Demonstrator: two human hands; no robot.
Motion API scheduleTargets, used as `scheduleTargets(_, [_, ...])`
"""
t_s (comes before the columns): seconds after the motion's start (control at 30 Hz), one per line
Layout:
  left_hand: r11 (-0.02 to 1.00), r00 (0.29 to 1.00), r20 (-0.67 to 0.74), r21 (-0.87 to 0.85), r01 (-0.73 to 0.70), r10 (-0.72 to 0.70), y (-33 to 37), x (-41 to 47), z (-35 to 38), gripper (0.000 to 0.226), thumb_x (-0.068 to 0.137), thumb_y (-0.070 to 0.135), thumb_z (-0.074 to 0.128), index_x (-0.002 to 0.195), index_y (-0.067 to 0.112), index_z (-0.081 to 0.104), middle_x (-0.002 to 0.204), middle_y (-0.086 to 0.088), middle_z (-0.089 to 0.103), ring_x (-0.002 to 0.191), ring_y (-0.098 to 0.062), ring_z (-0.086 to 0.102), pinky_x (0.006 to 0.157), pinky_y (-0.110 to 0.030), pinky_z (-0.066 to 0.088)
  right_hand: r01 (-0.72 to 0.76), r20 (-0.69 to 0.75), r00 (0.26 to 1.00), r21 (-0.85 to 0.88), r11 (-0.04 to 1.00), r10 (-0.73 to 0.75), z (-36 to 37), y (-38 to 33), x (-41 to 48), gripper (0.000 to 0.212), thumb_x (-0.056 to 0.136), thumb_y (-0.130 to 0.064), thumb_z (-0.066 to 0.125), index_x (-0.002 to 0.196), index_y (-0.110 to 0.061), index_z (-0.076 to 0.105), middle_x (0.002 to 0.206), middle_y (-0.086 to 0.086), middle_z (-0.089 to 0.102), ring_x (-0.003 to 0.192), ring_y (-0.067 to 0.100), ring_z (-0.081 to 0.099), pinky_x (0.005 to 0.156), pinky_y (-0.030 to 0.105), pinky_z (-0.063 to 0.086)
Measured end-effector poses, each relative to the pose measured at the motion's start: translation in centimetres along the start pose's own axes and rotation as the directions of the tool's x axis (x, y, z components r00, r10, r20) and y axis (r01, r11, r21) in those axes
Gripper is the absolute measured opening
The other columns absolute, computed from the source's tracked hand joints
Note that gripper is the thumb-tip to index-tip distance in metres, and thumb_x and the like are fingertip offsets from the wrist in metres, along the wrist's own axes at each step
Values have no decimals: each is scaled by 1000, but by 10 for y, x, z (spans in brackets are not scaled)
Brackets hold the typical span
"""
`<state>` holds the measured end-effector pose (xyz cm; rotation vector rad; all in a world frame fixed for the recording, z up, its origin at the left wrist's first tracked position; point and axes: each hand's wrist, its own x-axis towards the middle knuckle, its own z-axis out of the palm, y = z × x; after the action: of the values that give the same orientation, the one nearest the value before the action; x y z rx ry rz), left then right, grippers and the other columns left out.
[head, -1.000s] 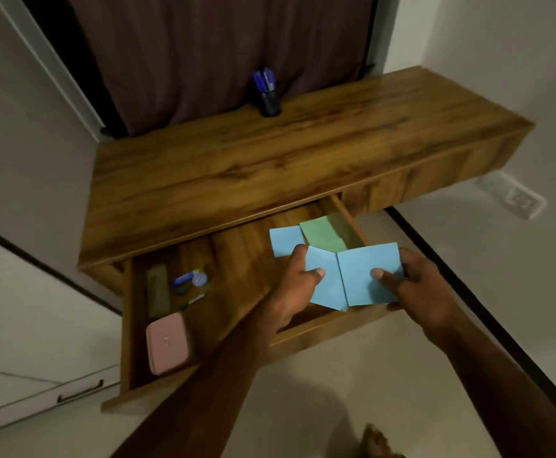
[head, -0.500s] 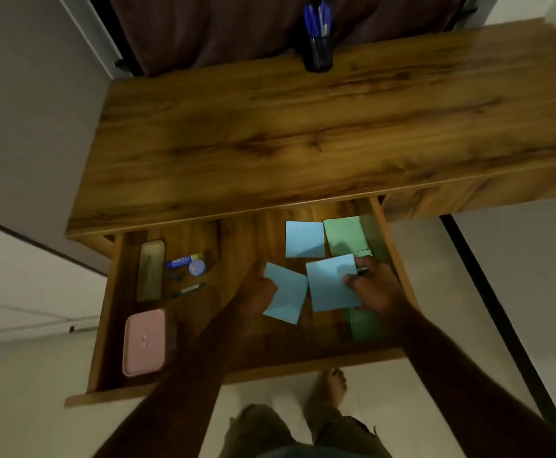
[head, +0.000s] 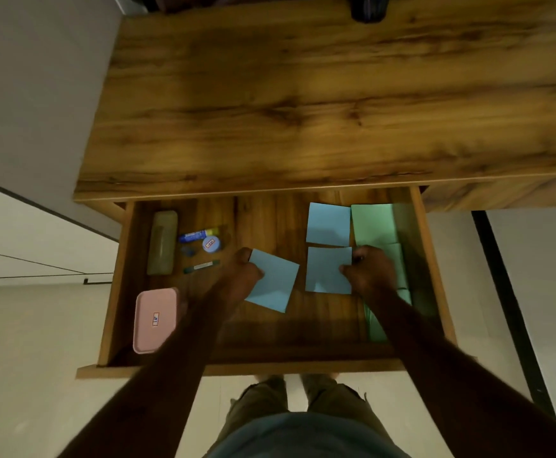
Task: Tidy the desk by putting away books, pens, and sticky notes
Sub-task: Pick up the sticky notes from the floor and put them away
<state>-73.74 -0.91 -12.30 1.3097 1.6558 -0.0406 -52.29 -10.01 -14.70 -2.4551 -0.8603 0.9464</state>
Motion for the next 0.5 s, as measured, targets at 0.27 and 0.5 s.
scheduleTargets(0.27, [993,988,138,-110,-50,65,9,2,11,39,93,2,58,131,5,50,129,-15,57,103,-24,54,78,-29,46,2,-207,978,-141,990,-32,1,1,-1,35,84,-31,76,110,-16,57,101,5,67,90,24,64,68,29,45])
scheduleTargets(0.5, [983,959,279,-182,2,49,10,-3,40,41,89,4,67,127,9,53,121,-12,62,108,-30,62,90,-44,56,70,-155,985,-80,994,-82,-12,9,-5,15,88,-28,71,96,-23,60,90,-4,63,80,15,58,66,26,43])
